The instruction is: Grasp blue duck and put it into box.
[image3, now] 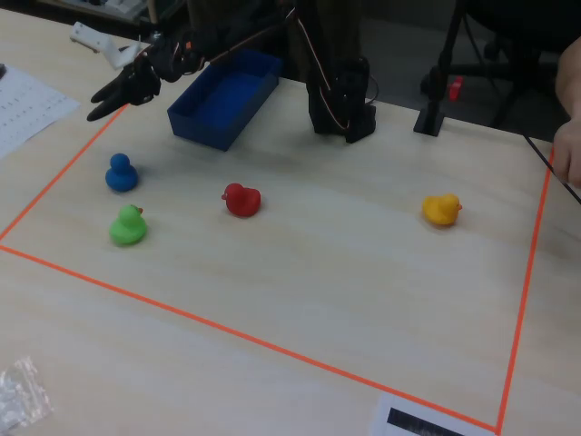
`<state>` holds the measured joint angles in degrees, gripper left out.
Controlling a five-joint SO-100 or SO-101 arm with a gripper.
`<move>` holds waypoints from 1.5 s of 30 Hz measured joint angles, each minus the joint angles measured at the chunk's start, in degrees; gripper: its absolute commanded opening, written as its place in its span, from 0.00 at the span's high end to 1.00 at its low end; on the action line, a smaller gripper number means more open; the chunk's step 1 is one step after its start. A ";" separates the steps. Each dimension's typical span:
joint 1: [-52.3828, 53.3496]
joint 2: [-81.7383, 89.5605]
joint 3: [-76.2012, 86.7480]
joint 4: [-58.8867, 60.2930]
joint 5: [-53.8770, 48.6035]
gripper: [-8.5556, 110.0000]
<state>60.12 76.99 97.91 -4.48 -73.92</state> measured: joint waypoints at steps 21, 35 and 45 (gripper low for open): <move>-4.92 -12.04 6.86 -15.03 -4.13 0.59; -5.10 -21.09 3.52 -17.49 -4.92 0.93; -5.19 -18.02 5.27 -19.16 -2.20 0.93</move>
<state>54.93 58.97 103.18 -23.64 -76.11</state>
